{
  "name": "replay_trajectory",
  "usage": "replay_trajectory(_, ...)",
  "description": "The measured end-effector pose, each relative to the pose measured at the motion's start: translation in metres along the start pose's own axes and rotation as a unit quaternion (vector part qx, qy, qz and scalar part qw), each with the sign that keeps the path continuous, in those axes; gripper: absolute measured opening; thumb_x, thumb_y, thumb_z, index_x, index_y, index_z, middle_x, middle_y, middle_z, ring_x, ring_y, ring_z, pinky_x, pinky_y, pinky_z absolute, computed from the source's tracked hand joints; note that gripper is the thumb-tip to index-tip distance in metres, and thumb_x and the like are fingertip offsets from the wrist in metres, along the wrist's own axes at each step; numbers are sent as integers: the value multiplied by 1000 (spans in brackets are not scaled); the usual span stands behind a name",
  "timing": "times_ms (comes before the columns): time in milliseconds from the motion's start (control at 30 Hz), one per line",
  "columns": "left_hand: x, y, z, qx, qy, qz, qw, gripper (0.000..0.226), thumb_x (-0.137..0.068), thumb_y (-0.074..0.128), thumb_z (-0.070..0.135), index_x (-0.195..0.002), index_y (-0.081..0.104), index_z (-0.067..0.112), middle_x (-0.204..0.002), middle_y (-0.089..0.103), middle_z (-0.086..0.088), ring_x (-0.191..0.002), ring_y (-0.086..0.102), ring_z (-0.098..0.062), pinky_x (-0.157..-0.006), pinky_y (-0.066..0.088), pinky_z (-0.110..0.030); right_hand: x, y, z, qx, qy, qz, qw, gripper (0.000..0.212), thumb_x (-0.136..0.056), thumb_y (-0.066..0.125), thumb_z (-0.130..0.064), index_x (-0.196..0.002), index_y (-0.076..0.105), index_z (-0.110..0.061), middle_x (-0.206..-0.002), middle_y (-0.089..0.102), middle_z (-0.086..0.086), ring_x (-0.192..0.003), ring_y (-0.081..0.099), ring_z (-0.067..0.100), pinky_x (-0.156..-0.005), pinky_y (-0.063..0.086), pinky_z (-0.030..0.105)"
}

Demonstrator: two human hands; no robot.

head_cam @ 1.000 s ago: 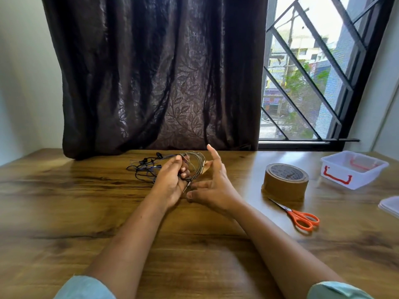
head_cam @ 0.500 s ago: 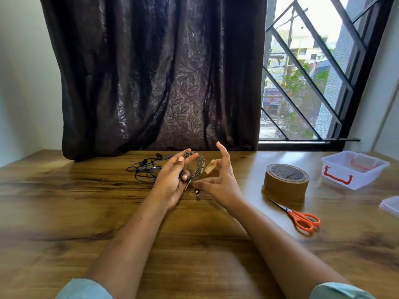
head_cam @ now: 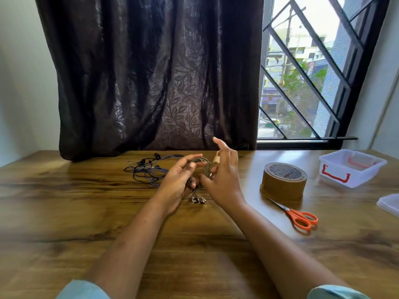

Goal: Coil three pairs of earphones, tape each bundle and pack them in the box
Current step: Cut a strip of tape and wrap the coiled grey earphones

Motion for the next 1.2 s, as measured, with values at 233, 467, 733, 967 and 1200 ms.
replay_trajectory(233, -2, -4, 2, -13, 12, 23, 1000, 28, -101, 35, 10, -112, 61, 17, -95, 55, -1, -55, 35, -8, -50, 43, -10, 2, 5, 5, -10, 41, -22, 999, 87, -76, 61, 7, -145, 25, -33, -125, 34, 0, -60, 51, -1, -65, 49, 12)
replay_trajectory(467, -7, -10, -2, -53, 15, 47, 997, 17, -98, 45, 19, -103, 60, 14, -59, 50, 10, -53, 46, -7, -64, 42, -25, -5, -5, 14, -16, 61, 21, 998, 85, -80, 57, 13, -146, 25, -31, -121, 35, -1, -67, 52, 8, -64, 47, 8)
replay_trajectory(733, -5, -2, -15, -33, -53, 1, 998, 14, -94, 53, 27, -93, 58, 14, -55, 45, 4, -69, 54, -11, -71, 43, -27, -5, -5, 26, -100, 108, 45, 988, 71, -87, 52, 7, -143, 27, -27, -112, 37, -4, -77, 53, 15, -66, 46, 8)
replay_trajectory(967, -6, -2, -12, 30, -53, 16, 998, 13, -100, 39, 11, -99, 52, 12, -70, 47, -4, -59, 45, -11, -52, 46, -16, -4, 9, 52, -226, 211, 12, 951, 88, -71, 75, -9, -130, 30, -56, -122, 50, 12, -108, 59, 30, -87, 56, 45)
replay_trajectory(1200, -4, -3, -20, -41, -93, -10, 995, 29, -100, 35, 6, -107, 61, 16, -93, 62, -5, -63, 49, -8, -53, 45, -14, -3, 15, 55, -273, 226, -54, 933, 97, -73, 74, 5, -138, 27, -49, -127, 44, 14, -104, 62, 33, -85, 57, 47)
Point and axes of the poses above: each hand's wrist, its own x-axis away from the middle knuckle, its own y-axis out of the palm, z = x × y, the point moved 8 cm from there along -x, towards the middle knuckle
